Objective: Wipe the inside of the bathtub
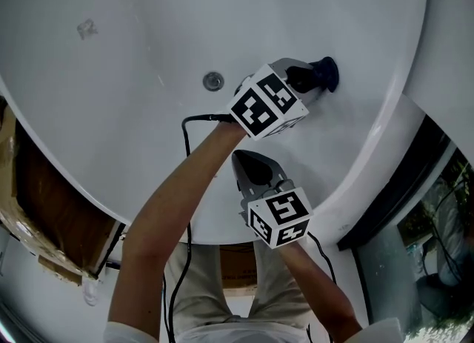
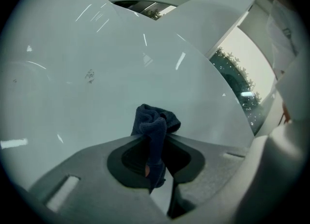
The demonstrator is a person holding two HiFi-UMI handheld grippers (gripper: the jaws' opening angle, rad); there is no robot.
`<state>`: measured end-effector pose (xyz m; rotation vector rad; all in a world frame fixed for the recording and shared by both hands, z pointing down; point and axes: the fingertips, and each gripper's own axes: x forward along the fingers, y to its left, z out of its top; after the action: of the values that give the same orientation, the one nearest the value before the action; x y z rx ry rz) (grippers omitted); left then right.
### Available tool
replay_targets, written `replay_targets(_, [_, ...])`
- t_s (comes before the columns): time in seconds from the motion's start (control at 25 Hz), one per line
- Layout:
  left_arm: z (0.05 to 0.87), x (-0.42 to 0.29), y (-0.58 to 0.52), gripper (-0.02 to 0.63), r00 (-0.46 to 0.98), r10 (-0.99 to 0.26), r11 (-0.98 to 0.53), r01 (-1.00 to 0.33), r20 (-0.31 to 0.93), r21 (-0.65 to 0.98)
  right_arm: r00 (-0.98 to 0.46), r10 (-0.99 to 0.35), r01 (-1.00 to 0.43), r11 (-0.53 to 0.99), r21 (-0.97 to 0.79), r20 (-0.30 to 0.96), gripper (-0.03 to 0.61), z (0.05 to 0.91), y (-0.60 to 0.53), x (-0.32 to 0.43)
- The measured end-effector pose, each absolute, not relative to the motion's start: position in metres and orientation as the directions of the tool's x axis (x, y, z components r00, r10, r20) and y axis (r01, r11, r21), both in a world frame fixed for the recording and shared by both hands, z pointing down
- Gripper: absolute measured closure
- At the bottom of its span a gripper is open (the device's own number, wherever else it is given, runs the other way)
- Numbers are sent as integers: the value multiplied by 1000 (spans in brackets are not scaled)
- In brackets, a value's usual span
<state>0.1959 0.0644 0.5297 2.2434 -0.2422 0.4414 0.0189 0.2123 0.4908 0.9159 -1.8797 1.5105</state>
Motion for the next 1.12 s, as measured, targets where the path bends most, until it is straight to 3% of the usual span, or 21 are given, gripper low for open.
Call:
replay_targets(0.48, [554, 191, 58, 555, 901, -57, -662, -356, 429, 660, -627, -105, -775, 187, -604, 772, 572, 515, 214, 12])
replay_targets(1.12, [631, 175, 50, 555, 861, -92, -508, -473, 500, 720, -650, -71, -751, 212, -625, 757, 572, 537, 210, 8])
